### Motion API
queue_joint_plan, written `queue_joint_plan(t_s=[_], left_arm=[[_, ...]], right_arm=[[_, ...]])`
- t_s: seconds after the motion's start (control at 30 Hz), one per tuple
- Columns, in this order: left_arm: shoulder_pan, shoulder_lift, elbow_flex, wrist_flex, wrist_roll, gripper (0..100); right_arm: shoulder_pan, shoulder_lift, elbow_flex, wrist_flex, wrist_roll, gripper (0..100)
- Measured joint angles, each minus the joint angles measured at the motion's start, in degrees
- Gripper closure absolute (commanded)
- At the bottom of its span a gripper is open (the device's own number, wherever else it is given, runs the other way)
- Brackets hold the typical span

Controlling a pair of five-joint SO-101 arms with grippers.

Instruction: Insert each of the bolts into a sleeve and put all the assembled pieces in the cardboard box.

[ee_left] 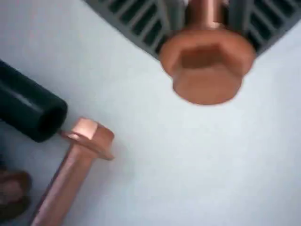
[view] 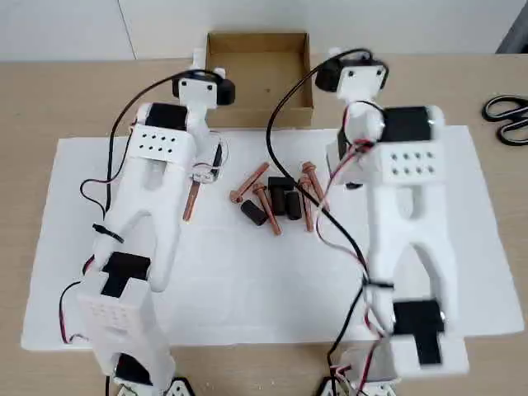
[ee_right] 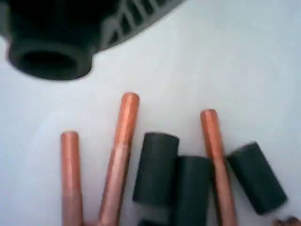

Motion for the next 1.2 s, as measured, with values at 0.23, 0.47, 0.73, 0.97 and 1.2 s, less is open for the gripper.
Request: queue_joint_plan(t_s=[0.23, 0.47, 0.73, 0.97, 1.2], left_arm=[[0.0, 0.0, -11.08, 6.59, -1.05, 99], [0.0, -5.8, -14.59, 7.12, -2.2, 99], [0.0, -18.81, -13.19, 7.12, -4.13, 99], [0.0, -23.38, -9.85, 7.12, -4.13, 99], [0.0, -30.95, -8.0, 7.12, -4.13, 99]], right_arm=[[-0.09, -15.38, 0.0, 1.41, 0.0, 99.5], [-0.09, -32.0, 5.71, 2.02, 0.0, 99.5], [-0.18, -48.7, 20.57, 0.97, 0.0, 99.5], [-0.18, -56.53, 28.13, -1.85, 0.0, 99.5], [-0.09, -69.36, 38.51, -11.6, 0.0, 99.5]])
